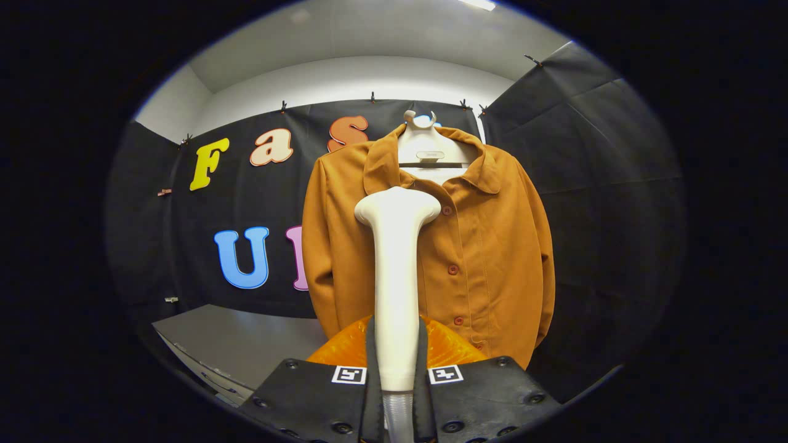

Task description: Iron the clothes twice with a garment steamer, once on the left side and once on the right side.

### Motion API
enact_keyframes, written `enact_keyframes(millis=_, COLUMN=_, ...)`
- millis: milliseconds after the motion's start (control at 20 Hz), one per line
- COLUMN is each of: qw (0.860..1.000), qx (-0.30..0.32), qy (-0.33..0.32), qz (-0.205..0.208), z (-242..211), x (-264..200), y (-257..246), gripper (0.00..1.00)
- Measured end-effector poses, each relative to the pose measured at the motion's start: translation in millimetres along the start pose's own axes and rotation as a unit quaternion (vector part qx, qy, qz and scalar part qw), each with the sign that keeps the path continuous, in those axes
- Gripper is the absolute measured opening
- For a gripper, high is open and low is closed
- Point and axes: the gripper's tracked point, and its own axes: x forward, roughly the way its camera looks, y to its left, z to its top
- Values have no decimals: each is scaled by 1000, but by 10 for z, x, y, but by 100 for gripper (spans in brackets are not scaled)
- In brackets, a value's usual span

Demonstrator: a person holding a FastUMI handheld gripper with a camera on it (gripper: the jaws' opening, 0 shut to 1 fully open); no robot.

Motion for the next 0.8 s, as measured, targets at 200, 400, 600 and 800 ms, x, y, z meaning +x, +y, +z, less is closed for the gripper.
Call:
enact_keyframes(millis=200, qw=999, qx=-10, qy=30, qz=2, z=-353, x=-49, y=-31, gripper=22)
enact_keyframes(millis=400, qw=998, qx=-12, qy=54, qz=0, z=-607, x=-104, y=-59, gripper=22)
enact_keyframes(millis=600, qw=997, qx=-16, qy=77, qz=-5, z=-849, x=-177, y=-90, gripper=22)
enact_keyframes(millis=800, qw=994, qx=-17, qy=104, qz=-11, z=-1116, x=-255, y=-122, gripper=22)
